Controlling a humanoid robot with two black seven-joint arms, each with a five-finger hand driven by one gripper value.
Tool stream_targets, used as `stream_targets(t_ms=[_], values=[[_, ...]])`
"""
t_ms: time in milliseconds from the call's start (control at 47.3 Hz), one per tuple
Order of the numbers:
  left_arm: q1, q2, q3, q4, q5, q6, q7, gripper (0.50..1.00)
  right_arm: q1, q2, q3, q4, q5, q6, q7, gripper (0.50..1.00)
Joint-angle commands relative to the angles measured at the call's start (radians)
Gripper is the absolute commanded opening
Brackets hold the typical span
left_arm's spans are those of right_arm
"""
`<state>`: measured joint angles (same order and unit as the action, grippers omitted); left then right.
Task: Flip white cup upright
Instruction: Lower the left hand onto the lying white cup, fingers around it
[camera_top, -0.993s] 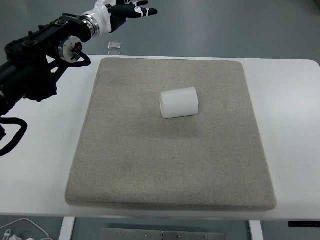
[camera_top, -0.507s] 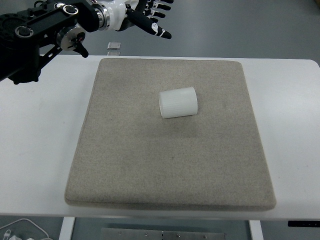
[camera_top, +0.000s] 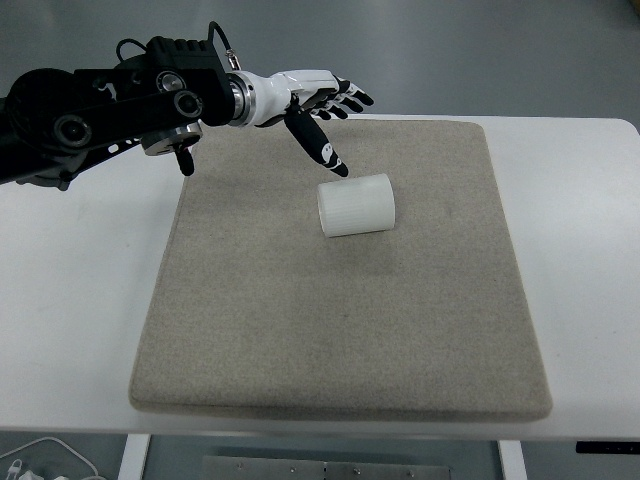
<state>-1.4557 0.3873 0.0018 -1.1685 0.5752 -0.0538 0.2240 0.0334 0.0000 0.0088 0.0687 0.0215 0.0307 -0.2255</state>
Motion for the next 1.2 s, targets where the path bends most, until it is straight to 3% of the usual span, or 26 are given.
stream_targets(t_ms=[0, 528, 803, 1184], values=[[-0.005, -0.024, 0.018, -0.013, 0.037, 0.003, 0.02, 0.992, 0.0, 0.0, 0.0, 0.0, 0.0, 0.0, 0.0, 0.928], [-0.078, -0.231, 0.162, 0.076, 0.043, 0.065, 0.144, 0.984, 0.0, 0.0, -0.001, 0.0, 0.0, 0.0, 0.0, 0.93], [-0.078, -0.294, 0.184, 0.158, 0.041, 0.077, 0.181, 0.981, 0.0, 0.0, 0.0, -0.001, 0.0, 0.0, 0.0, 0.928], [-0.064, -0.321, 0.185, 0.19, 0.035, 0.077, 0.193, 0.984, 0.0, 0.0, 0.0, -0.001, 0.0, 0.0, 0.0, 0.93]])
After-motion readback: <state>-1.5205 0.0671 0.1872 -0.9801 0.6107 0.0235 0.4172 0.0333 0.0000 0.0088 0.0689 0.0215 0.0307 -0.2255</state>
